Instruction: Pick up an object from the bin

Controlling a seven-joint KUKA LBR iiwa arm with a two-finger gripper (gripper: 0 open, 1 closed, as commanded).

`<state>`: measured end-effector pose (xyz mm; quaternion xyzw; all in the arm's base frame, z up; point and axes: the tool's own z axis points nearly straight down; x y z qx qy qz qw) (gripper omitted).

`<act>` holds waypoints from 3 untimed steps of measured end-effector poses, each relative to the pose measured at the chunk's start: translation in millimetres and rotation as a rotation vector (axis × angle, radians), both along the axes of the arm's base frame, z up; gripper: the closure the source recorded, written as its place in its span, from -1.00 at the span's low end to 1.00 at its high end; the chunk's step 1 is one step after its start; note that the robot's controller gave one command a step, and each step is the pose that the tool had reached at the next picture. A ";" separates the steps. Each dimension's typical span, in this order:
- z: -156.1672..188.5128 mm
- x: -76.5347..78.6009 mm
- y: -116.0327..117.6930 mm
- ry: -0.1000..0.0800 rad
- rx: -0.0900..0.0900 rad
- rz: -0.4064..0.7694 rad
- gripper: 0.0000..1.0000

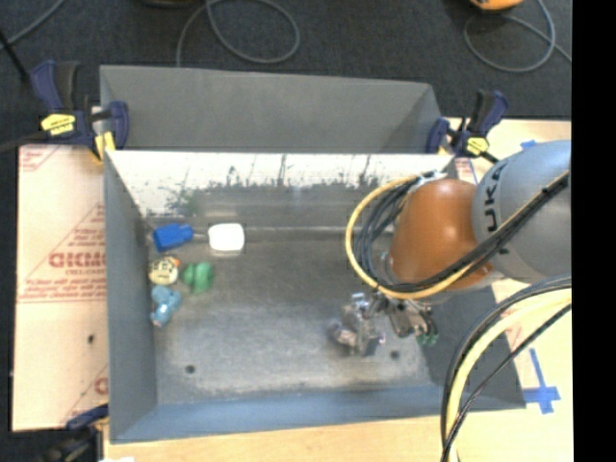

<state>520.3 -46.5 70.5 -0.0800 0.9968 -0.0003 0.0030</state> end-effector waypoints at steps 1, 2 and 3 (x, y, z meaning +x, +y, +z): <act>28.2 -7.3 -8.8 0.002 0.000 0.009 1.00; 69.5 -22.0 -17.6 -0.001 0.000 0.010 1.00; 94.5 -33.8 -38.7 -0.004 -0.001 0.031 1.00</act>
Offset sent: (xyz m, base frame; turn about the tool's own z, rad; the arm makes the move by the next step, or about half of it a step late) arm -0.0270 -0.0199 0.0795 -0.0126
